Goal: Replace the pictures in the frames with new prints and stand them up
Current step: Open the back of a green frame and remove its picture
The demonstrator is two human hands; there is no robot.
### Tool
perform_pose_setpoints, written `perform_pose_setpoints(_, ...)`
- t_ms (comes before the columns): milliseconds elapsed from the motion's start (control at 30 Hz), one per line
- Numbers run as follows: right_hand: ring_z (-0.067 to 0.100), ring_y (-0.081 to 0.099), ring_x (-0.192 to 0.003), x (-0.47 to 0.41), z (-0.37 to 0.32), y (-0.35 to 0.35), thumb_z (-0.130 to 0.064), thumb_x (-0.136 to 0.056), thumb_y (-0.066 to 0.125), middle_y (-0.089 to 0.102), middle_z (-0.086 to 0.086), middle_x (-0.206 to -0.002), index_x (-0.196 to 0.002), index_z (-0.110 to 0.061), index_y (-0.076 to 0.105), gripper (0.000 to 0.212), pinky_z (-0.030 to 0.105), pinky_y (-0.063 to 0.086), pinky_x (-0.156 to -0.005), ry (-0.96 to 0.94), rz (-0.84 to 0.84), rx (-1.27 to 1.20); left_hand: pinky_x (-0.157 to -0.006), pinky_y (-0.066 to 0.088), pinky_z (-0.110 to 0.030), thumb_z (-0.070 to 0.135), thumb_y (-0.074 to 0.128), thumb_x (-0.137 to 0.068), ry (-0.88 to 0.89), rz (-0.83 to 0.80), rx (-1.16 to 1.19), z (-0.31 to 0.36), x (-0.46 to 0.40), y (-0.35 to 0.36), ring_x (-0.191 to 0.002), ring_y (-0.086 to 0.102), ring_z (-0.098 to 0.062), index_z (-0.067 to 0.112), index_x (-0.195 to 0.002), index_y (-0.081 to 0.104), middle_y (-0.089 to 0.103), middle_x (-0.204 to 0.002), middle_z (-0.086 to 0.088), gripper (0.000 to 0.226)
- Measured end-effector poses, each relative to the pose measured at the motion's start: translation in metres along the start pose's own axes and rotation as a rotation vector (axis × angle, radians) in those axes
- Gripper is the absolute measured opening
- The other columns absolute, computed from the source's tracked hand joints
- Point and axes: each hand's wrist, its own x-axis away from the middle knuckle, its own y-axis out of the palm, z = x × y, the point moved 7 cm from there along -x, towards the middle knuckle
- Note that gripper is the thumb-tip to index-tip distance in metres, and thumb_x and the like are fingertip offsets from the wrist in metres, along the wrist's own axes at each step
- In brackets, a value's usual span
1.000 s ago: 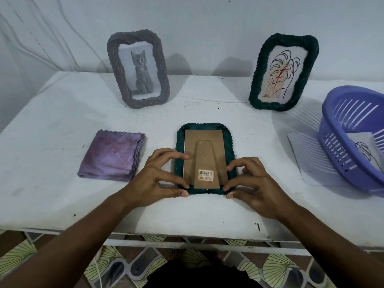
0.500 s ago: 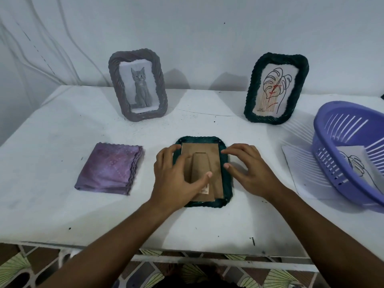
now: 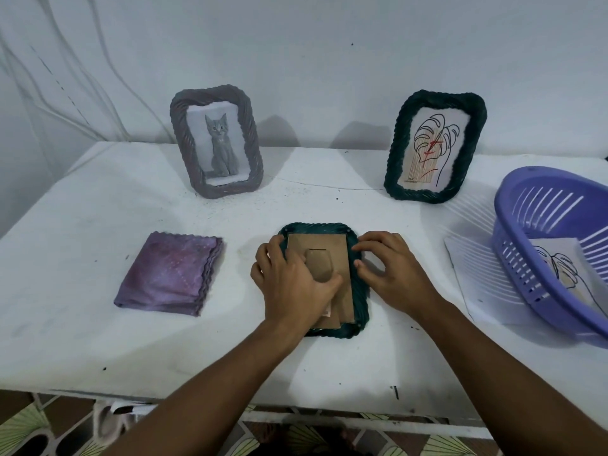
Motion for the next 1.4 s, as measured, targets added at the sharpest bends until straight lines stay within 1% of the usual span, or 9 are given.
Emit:
perform_pose_setpoints(333,0.015,0.047,-0.106,0.001,0.001,0.003,-0.021,-0.087,0.064,0.057,-0.001,-0.114,-0.111,-0.016,0.066,0.024,0.02,0.035,-0.089,-0.02,0.033,0.0,-0.107,0.017,-0.034,0.045,0.074,-0.06,-0.132,-0.076,0.257,0.003,-0.001,-0.009,-0.132,0.024,-0.017,0.016,-0.091,0.052,0.034,-0.137,0.002,0.048)
perform_pose_setpoints(467,0.016,0.046,-0.107,0.0,0.0,0.003,-0.03,-0.09,0.058,0.056,0.0,-0.116,-0.118,-0.017,0.063,0.031,0.025,0.037,-0.088,-0.012,0.018,0.001,-0.106,0.029,-0.037,0.05,0.069,-0.055,-0.158,-0.108,0.352,0.003,0.0,-0.02,-0.122,0.036,-0.016,0.02,-0.086,0.05,0.037,-0.125,0.009,0.047)
perform_pose_setpoints(567,0.017,0.044,-0.109,-0.001,-0.002,0.004,-0.034,-0.092,0.056,0.054,-0.001,-0.119,-0.119,-0.021,0.062,0.032,0.028,0.04,-0.089,-0.008,-0.003,0.006,-0.093,0.042,-0.034,0.05,0.069,-0.053,-0.206,-0.122,0.424,-0.001,-0.001,-0.031,-0.109,0.047,-0.012,0.022,-0.084,0.052,0.039,-0.116,0.014,0.046)
perform_pose_setpoints(700,0.018,0.044,-0.11,-0.001,-0.004,0.004,-0.041,-0.089,0.057,0.053,0.0,-0.122,-0.121,-0.025,0.063,0.036,0.028,0.041,-0.089,0.004,-0.021,0.015,-0.061,0.048,-0.024,0.042,0.075,-0.06,-0.211,-0.071,0.515,-0.003,-0.006,-0.054,-0.078,0.06,-0.003,0.023,-0.077,0.058,0.06,-0.095,0.007,0.03)
perform_pose_setpoints(900,0.016,0.045,-0.105,-0.001,-0.004,0.005,-0.044,-0.084,0.063,0.051,-0.001,-0.119,-0.113,-0.026,0.068,0.034,0.032,0.044,-0.09,-0.012,-0.009,0.012,-0.05,0.045,-0.027,0.039,0.073,-0.064,-0.228,-0.028,0.575,-0.022,-0.021,-0.088,-0.052,0.061,-0.007,0.021,-0.066,0.061,0.065,-0.064,0.006,0.021)
perform_pose_setpoints(1033,0.015,0.044,-0.104,-0.001,-0.003,0.006,-0.04,-0.083,0.067,0.05,-0.003,-0.118,-0.109,-0.026,0.07,0.031,0.031,0.042,-0.091,-0.011,0.002,-0.001,-0.057,0.047,-0.033,0.031,0.074,-0.071,-0.279,0.014,0.525,-0.049,-0.034,-0.102,-0.06,0.061,-0.02,0.019,-0.069,0.061,0.065,-0.069,-0.006,0.018)
perform_pose_setpoints(1200,0.015,0.045,-0.104,0.0,-0.003,0.005,-0.039,-0.082,0.068,0.052,-0.002,-0.118,-0.109,-0.024,0.07,0.031,0.031,0.043,-0.09,-0.014,0.01,0.001,-0.07,0.047,-0.031,0.053,0.075,-0.06,-0.349,-0.076,0.367,-0.087,-0.034,-0.078,-0.084,0.061,-0.028,0.012,-0.089,0.06,0.065,-0.098,-0.015,0.052)
perform_pose_setpoints(1333,0.017,0.046,-0.104,0.0,-0.004,0.005,-0.039,-0.082,0.069,0.052,-0.001,-0.118,-0.109,-0.024,0.07,0.031,0.032,0.043,-0.09,-0.008,0.002,0.009,-0.048,0.044,-0.024,0.035,0.07,-0.065,-0.336,-0.097,0.389,-0.094,-0.025,-0.074,-0.057,0.059,-0.019,-0.006,-0.074,0.063,0.064,-0.068,-0.018,0.042)
perform_pose_setpoints(1400,0.018,0.046,-0.104,0.0,-0.004,0.005,-0.037,-0.082,0.069,0.052,-0.001,-0.118,-0.109,-0.024,0.07,0.031,0.032,0.043,-0.09,-0.002,0.001,0.011,-0.048,0.045,-0.026,0.037,0.069,-0.061,-0.331,-0.095,0.356,-0.098,-0.024,-0.074,-0.055,0.06,-0.018,-0.002,-0.069,0.063,0.063,-0.062,-0.012,0.04)
